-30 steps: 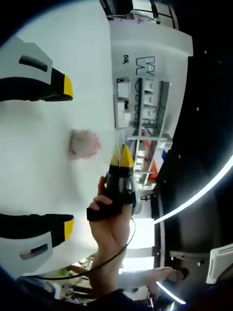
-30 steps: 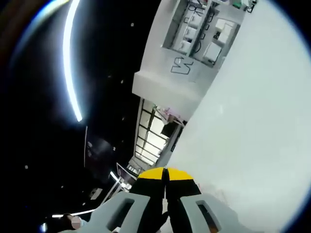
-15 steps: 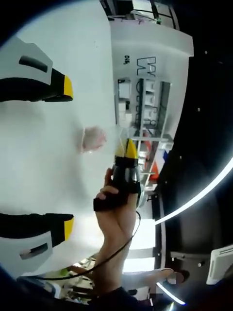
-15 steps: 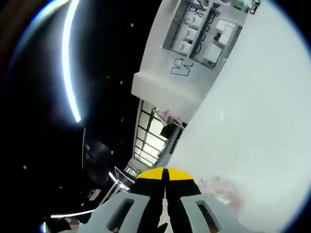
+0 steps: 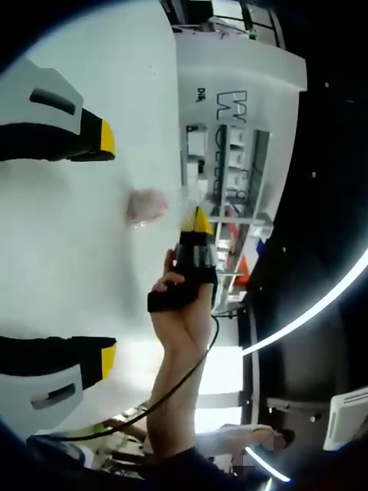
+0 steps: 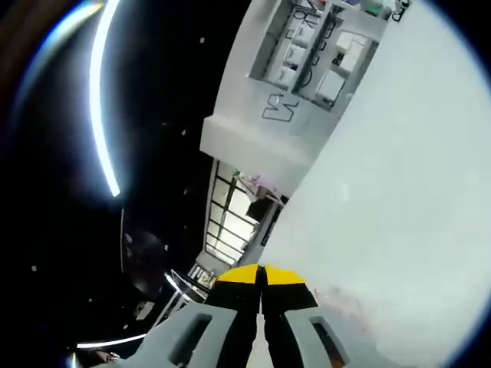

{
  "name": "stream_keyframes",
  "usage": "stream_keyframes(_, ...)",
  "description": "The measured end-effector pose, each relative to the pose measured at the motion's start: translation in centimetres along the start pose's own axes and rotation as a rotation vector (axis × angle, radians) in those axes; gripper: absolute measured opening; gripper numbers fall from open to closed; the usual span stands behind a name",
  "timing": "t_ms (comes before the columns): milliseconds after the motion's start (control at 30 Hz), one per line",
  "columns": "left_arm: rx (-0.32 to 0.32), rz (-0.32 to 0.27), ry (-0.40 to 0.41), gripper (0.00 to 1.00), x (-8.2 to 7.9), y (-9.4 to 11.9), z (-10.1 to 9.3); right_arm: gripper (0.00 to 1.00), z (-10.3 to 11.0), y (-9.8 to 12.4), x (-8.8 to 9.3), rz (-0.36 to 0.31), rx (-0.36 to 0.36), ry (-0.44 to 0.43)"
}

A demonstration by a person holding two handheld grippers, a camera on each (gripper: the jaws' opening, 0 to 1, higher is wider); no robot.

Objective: Open the resealable bag by pulling the two sides of the seal apart until the entire bag opening is separated and visibly accessible.

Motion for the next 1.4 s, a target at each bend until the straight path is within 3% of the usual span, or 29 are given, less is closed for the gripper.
stream_keyframes(333,0.0,-0.006,0.011,0.92,-0.2,-0.2,0.5,0.0,-1.4,-2.4,-2.2,-0.014,0.013,0.004)
stream_keyframes(800,-0.003,-0.002,0.019,0.91,-0.1,-0.1,0.7,0.0,-3.1,-3.0,-2.3,-0.03,0.039,-0.004)
stream_keyframes(1400,-0.007,0.001,0.023,0.9,0.1,0.0,0.7,0.0,-2.1,-3.6,-1.0,-0.001,0.018,0.015)
Point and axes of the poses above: the point that each gripper's makers call its tool centre point, and the gripper's own axes: y roughly backward along the fingers, z roughly to its left, x roughly out of its underside, the point moved 2 cm from there along y, roughly backward along the fingers, and after that the axes turned 15 degrees about y, right-handed, at the moved point
